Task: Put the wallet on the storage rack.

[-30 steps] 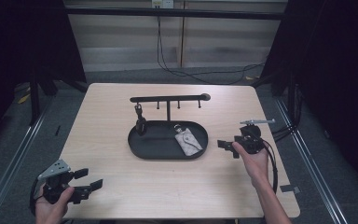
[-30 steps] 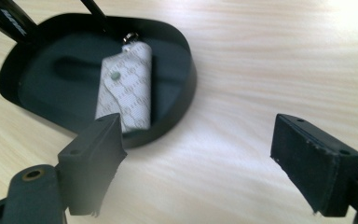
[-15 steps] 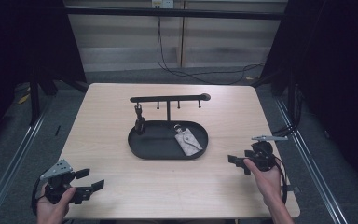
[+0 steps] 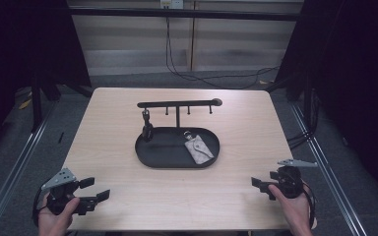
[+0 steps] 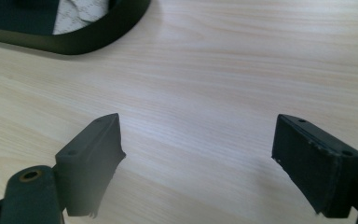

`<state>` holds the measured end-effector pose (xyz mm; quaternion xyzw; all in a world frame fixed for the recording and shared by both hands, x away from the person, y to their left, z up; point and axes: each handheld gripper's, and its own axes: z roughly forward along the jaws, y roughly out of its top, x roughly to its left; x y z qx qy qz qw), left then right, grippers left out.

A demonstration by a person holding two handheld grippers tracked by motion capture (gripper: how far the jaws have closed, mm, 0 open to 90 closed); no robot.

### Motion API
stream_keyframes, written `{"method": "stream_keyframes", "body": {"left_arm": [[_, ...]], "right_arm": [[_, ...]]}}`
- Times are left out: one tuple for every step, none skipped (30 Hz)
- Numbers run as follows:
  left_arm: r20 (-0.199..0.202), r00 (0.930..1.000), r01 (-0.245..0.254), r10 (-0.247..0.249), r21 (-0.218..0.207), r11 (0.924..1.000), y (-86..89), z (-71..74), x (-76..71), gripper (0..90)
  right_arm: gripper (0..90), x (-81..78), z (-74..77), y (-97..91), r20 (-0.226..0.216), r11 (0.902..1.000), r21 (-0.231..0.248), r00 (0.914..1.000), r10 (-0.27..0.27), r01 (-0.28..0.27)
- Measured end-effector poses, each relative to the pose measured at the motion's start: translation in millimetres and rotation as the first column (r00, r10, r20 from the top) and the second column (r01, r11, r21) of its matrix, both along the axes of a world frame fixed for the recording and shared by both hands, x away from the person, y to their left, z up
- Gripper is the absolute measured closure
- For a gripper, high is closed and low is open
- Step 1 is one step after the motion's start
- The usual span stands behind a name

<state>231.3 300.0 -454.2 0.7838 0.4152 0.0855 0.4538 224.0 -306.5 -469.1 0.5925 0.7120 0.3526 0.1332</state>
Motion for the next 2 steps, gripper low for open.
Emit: {"method": "stream_keyframes", "body": {"left_arm": [[-0.002, 1.0, 0.0, 0.0, -0.001, 1.0, 0.1, 0.0, -0.1, 19.3], [-0.001, 1.0, 0.0, 0.0, 0.001, 1.0, 0.3, 0.0, -0.2, 19.3]], "right_arm": [[15.4, -0.7, -1.8, -1.3, -0.007, 1.0, -0.003, 1.0, -0.005, 0.005], [15.2, -0.6, -3.4, -2.2, -0.016, 1.0, -0.005, 0.9998, -0.007, 0.007]]}}
